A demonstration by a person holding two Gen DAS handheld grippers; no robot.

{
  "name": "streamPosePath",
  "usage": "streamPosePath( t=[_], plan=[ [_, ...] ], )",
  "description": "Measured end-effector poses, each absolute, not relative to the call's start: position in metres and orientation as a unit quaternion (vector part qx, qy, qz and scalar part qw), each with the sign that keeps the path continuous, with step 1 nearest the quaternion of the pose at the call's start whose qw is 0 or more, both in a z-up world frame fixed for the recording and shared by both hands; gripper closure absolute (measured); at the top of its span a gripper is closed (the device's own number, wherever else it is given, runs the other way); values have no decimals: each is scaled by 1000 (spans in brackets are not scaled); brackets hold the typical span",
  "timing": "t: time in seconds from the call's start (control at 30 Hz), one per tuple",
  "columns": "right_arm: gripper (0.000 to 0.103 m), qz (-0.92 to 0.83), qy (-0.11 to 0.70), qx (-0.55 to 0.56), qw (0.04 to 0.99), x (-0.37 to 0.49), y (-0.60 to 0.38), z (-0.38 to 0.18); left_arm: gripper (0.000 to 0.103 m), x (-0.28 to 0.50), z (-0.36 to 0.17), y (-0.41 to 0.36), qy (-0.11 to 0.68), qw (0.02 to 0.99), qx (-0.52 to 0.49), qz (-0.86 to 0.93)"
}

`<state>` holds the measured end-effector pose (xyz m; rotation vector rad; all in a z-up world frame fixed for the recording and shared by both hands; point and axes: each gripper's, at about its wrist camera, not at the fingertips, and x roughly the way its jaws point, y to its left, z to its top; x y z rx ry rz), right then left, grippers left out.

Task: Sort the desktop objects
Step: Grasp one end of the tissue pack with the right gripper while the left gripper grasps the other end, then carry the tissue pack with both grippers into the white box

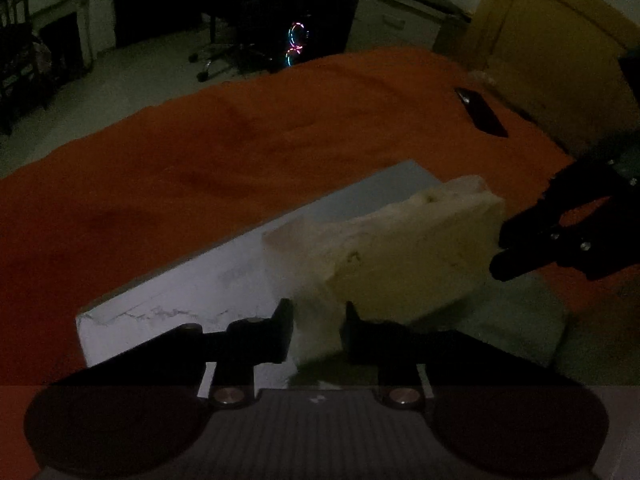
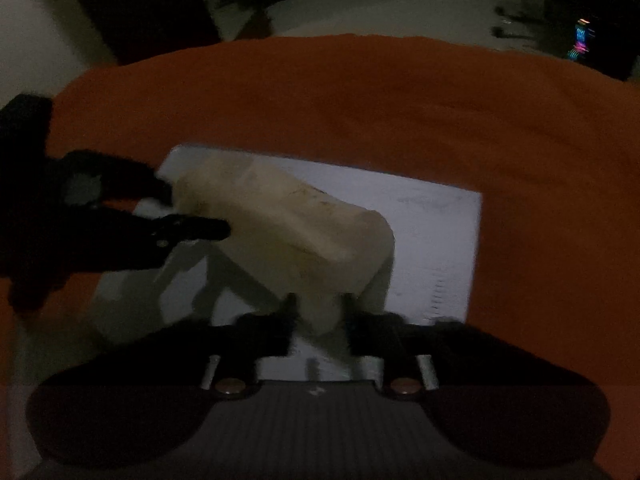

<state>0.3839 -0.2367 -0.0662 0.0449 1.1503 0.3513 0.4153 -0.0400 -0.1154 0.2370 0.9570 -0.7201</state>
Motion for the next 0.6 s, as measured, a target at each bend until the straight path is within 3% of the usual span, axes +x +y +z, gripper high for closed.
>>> streamPosePath(
  t=[0.07, 0.17, 0.23, 0.27, 0.6],
  plan=[
    [52, 155, 543, 33, 824, 385, -234, -69, 85, 414, -115, -39, 449, 820, 110, -336],
    [52, 136, 549, 42, 824, 389, -229, -75, 87, 416, -116, -39, 454, 822, 102, -328],
    [66, 133, 544, 45, 827, 391, -228, -79, 89, 415, -115, -40, 452, 823, 103, -327],
    [92, 134, 543, 43, 828, 390, -227, -80, 89, 414, -115, -40, 451, 824, 104, -327],
    [95, 149, 506, 44, 849, 378, -230, -49, 94, 401, -92, -32, 426, 845, 92, -310]
  ],
)
